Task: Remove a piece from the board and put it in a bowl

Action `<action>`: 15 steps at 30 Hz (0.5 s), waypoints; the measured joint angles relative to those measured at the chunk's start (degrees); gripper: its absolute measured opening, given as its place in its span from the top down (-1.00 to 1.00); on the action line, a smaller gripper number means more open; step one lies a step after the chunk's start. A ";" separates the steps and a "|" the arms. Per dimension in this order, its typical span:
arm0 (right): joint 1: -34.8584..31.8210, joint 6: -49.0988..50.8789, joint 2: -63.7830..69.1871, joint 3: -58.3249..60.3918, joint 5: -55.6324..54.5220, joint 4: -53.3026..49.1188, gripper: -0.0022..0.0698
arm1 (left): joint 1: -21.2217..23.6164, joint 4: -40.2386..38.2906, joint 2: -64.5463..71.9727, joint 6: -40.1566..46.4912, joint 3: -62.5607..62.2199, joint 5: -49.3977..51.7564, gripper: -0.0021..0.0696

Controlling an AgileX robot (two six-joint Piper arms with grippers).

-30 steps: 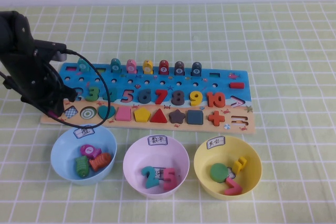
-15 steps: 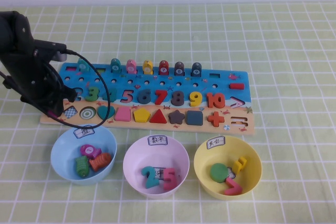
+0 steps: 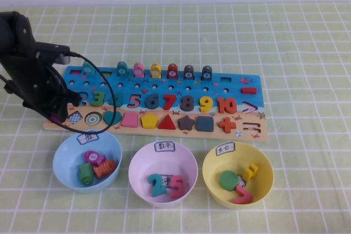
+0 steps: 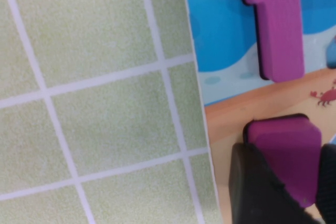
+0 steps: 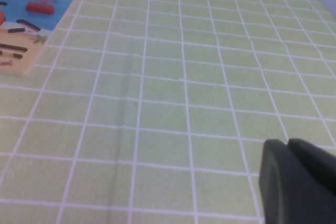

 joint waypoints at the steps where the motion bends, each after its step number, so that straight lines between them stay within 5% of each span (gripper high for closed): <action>1: 0.00 0.00 0.00 0.00 0.00 0.00 0.99 | 0.00 -0.09 0.00 0.00 0.00 0.00 0.38; 15: 0.00 0.00 0.00 0.00 0.00 0.00 0.99 | 0.00 -0.47 0.00 0.00 0.00 0.13 0.38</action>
